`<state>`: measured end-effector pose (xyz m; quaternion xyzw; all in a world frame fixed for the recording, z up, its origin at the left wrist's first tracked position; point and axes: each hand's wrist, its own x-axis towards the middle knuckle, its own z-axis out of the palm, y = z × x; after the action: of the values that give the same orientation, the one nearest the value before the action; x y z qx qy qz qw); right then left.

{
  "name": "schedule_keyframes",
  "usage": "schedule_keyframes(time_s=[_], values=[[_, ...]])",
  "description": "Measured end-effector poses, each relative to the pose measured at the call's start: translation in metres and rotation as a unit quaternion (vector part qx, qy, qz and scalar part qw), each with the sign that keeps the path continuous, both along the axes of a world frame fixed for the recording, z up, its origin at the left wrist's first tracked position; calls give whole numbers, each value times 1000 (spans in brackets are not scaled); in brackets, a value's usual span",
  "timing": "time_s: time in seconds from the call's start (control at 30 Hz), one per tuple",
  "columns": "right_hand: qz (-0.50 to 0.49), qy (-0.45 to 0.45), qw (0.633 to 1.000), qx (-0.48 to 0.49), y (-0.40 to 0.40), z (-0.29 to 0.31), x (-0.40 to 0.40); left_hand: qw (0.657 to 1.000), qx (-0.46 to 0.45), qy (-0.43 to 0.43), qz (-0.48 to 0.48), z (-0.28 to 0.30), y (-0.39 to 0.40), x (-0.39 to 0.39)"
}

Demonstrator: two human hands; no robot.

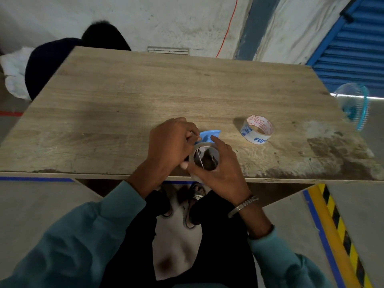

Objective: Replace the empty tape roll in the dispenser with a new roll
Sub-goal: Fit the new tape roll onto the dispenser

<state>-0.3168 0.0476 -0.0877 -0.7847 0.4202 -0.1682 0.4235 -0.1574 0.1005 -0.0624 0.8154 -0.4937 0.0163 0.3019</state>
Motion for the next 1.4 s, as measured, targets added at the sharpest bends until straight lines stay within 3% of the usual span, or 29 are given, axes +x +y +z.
schedule_keyframes(time_s=[0.03,0.2,0.37,0.5,0.57,0.73,0.83,1.0,1.4], values=[[-13,-32,999,23,-5,4,1,1000,-3,5,0,1,0,1],[-29,-76,995,-56,-31,15,9,998,-18,51,26,-2,0,2],[8,8,996,-90,-47,17,33,997,4,79,-9,-1,1,6],[-12,-2,998,-64,-53,16,41,990,61,99,-78,4,7,17],[-6,-4,999,-46,-57,18,41,990,36,112,-73,1,17,16],[-24,49,997,-62,-54,25,50,995,-83,-12,-60,-24,54,-24],[-27,66,994,-81,-55,27,54,989,-60,-36,-132,-45,66,-42],[-40,41,995,-87,-57,29,52,983,-74,-111,-124,-64,63,-46],[-152,-41,987,23,-83,24,9,971,-92,-126,-183,-57,56,-30]])
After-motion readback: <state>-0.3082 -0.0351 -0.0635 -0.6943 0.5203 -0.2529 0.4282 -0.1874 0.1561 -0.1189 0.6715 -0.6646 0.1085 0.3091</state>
